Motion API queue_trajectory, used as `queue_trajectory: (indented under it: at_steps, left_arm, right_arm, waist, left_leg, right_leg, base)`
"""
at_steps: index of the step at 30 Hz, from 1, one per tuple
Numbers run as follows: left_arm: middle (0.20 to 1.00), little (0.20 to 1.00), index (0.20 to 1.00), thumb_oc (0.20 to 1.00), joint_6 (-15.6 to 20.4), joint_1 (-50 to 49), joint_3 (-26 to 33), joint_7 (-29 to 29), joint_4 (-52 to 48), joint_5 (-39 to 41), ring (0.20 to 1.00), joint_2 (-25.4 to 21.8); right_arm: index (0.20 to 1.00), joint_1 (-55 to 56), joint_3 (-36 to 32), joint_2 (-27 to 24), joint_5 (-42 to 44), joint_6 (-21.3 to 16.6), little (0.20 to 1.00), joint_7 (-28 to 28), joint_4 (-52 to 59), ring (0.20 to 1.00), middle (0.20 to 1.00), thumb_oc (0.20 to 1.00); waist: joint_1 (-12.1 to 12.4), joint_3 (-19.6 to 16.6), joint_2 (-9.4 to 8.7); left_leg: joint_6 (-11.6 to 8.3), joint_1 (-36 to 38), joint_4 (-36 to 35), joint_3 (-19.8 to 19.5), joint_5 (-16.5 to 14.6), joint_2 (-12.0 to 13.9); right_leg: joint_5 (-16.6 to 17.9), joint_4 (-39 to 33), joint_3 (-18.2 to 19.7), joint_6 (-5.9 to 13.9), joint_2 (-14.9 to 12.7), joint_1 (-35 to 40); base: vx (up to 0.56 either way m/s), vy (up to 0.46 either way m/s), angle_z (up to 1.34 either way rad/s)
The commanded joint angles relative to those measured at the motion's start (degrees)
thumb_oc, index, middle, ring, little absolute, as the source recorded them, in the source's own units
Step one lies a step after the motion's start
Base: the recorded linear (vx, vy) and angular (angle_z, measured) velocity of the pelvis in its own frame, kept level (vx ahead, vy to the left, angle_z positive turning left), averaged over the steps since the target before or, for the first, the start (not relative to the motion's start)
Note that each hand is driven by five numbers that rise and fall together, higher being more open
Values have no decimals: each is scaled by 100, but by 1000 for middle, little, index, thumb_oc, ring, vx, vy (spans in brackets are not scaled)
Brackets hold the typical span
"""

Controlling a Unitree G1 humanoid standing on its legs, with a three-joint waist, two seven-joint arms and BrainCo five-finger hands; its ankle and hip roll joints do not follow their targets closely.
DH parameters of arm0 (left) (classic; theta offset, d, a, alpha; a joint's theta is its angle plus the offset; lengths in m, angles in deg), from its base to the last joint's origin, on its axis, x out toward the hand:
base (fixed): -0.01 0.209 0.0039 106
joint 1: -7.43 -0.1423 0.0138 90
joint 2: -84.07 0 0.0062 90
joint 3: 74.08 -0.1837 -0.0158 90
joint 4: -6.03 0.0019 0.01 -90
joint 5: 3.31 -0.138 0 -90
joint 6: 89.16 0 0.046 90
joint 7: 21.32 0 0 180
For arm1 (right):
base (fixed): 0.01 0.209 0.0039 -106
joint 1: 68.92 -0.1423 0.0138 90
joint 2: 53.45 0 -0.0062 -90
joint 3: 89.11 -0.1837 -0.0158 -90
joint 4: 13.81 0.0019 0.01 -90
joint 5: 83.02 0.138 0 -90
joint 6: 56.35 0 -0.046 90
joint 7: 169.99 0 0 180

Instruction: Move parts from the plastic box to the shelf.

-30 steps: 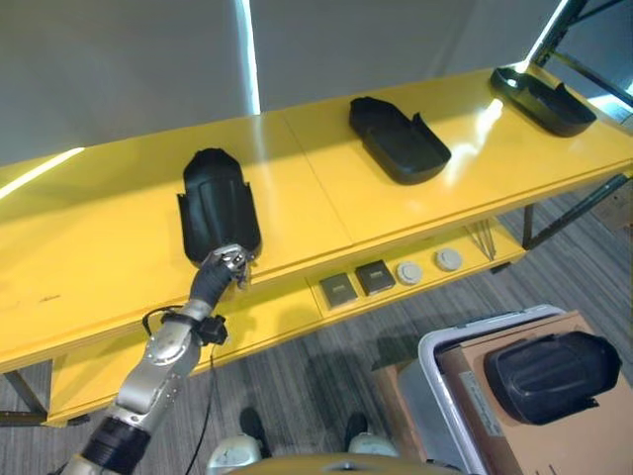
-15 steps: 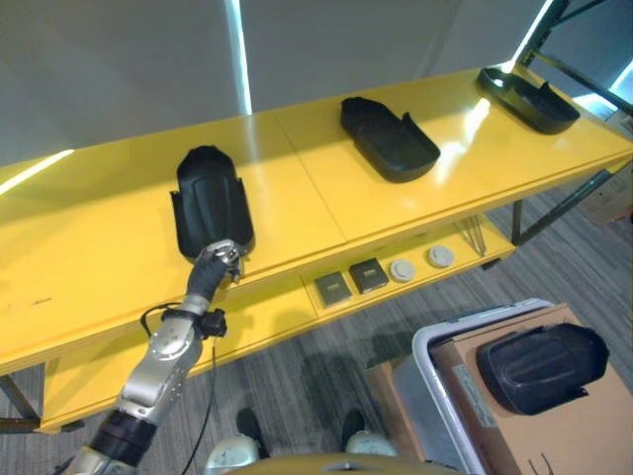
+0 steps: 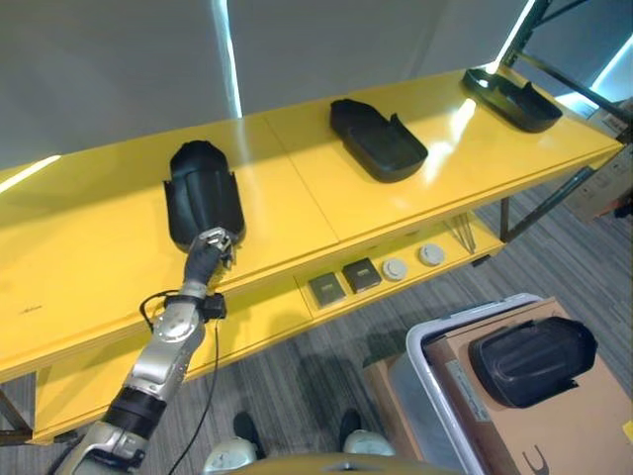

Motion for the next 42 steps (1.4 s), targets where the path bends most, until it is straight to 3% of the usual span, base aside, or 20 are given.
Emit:
queue_trajectory:
  at_steps: [1,12,13,14,15,18,21,26,29,32,34,39,42]
  left_arm:
    - [200,200,200,200,179,265,115,-112,310,-167,200,172]
    - [200,200,200,200,252,396,89,41,584,-176,200,241]
    - [605,605,605,605,265,391,73,129,526,-150,605,242]
    - [605,605,605,605,265,391,73,130,525,-149,605,241]
    - [1000,1000,1000,1000,281,381,71,217,450,-137,1000,232]
    - [1000,1000,1000,1000,254,333,79,374,255,-68,1000,194]
    - [1000,1000,1000,1000,208,190,116,891,-345,51,1000,81]
    - [1000,1000,1000,1000,-91,-198,245,2077,-1549,779,1000,-103]
    - [1000,1000,1000,1000,-454,-480,359,3189,-2292,1855,1000,-180]
    - [1000,1000,1000,1000,-543,-615,434,3754,-2783,2095,1000,-225]
    - [1000,1000,1000,1000,-598,-602,460,3803,-3001,2160,1000,-246]
    - [1000,1000,1000,1000,-809,-540,623,3702,-3205,2392,1000,-219]
    - [1000,1000,1000,1000,-915,-692,880,3726,-3316,2351,1000,-261]
  right_arm:
    - [1000,-53,169,5,-172,-120,1000,-100,-244,1000,1000,1000]
    - [1000,-111,185,23,-223,-300,1000,-159,-507,1000,1000,1000]
    - [1000,-119,177,32,-223,-320,1000,-158,-533,1000,1000,1000]
    - [1000,-119,177,32,-223,-320,1000,-159,-533,1000,1000,1000]
    - [1000,-128,153,29,-239,-329,1000,-175,-547,1000,1000,1000]
    - [1000,-139,112,24,-252,-355,1000,-199,-583,1000,1000,1000]
    - [1000,-182,35,40,-252,-418,1000,-202,-675,1000,1000,1000]
    - [1000,-241,-125,57,-195,-480,1000,-196,-813,1000,1000,1000]
    - [1000,-302,-238,39,-175,-451,1000,-186,-908,1000,1000,1000]
    - [1000,-349,-281,-9,-225,-365,1000,-200,-995,1000,1000,1000]
    - [1000,-388,-302,-27,-200,-394,1000,-204,-1143,1000,1000,1000]
    - [1000,-496,-279,-72,-119,-379,1000,-226,-1358,1000,1000,1000]
    - [1000,-619,-224,-229,-129,-164,1000,-327,-1195,1000,1000,1000]
  waist:
    - [52,53,167]
    - [43,26,175]
    - [48,22,181]
    - [48,22,180]
    - [53,21,186]
    - [73,14,197]
    - [140,-2,231]
    - [285,-50,294]
    - [361,-89,338]
    - [389,-132,341]
    - [396,-165,330]
    - [579,-226,237]
    - [837,-235,116]
  left_leg:
    - [-86,146,505,267,-674,382]
    - [-87,179,502,270,-685,375]
    - [-88,187,497,272,-687,372]
    - [-87,188,496,272,-687,372]
    - [-85,195,493,269,-690,366]
    - [-76,206,492,262,-703,357]
    - [-58,236,488,245,-731,333]
    - [-46,280,460,198,-758,295]
    - [-55,301,477,197,-778,284]
    - [-55,334,560,191,-840,282]
    - [-50,324,725,185,-934,279]
    - [39,30,1452,-671,-1357,156]
    - [219,-290,1877,-1859,-1591,-336]
  right_leg:
    - [-180,306,-103,265,-28,-326]
    - [-219,294,-81,256,-12,-268]
    - [-218,284,-87,255,-12,-255]
    - [-218,284,-87,255,-12,-254]
    - [-218,280,-91,254,-12,-246]
    - [-223,274,-107,250,-17,-226]
    - [-228,262,-155,237,-26,-176]
    - [-213,195,-258,231,-33,-84]
    - [-172,111,-312,239,-40,-30]
    - [-141,41,-284,230,-16,5]
    - [-126,19,-225,221,-3,1]
    - [-161,62,321,167,24,-65]
    - [-65,106,1076,159,-8,-228]
  base:
    - [0,0,0]
    - [0,0,0]
    - [0,0,0]
    - [0,0,0]
    - [0,0,0]
    - [0,0,0]
    - [-12,2,1]
    - [-37,0,4]
    - [-41,-9,2]
    - [1,-18,2]
    - [2,-31,-1]
    - [-42,29,-27]
    - [-167,136,-150]
